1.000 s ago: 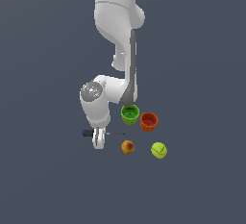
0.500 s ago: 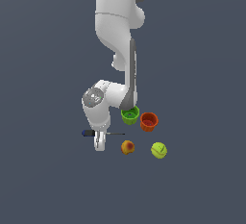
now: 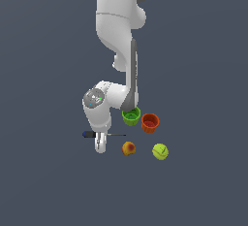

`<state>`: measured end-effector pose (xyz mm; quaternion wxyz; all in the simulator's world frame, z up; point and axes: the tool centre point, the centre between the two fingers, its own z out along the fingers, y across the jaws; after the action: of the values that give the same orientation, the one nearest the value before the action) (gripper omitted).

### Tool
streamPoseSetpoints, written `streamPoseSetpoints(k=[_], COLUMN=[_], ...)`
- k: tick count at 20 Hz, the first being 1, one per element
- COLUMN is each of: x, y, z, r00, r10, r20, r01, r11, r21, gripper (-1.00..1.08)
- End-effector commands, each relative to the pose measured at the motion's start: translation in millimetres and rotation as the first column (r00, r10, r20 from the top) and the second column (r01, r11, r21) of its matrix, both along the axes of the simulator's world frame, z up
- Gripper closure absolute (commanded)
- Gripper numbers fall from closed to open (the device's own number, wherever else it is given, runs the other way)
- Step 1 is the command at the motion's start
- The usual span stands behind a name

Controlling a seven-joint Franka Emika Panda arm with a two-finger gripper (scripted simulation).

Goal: Pick up a designated object from a clutter of objects.

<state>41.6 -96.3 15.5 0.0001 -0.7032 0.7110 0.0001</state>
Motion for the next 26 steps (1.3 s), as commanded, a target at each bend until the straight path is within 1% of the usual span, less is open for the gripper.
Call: streamPoseSetpoints(k=[1, 7, 12, 17, 26], x=[0, 0, 1, 2, 5], y=[0, -4, -10, -20, -41], z=[1, 19, 50, 97, 200], r00=[1.0, 1.0, 1.0, 1.0, 1.0], r10=[0.0, 0.0, -0.001, -0.002, -0.003], r20=[0.0, 0.0, 0.0, 0.0, 0.0], r01=[0.0, 0.0, 0.001, 0.002, 0.003], r11=[1.0, 1.0, 1.0, 1.0, 1.0], r21=[0.0, 0.0, 0.0, 0.0, -0.001], gripper=[1.08, 1.08, 1.08, 1.08, 1.08])
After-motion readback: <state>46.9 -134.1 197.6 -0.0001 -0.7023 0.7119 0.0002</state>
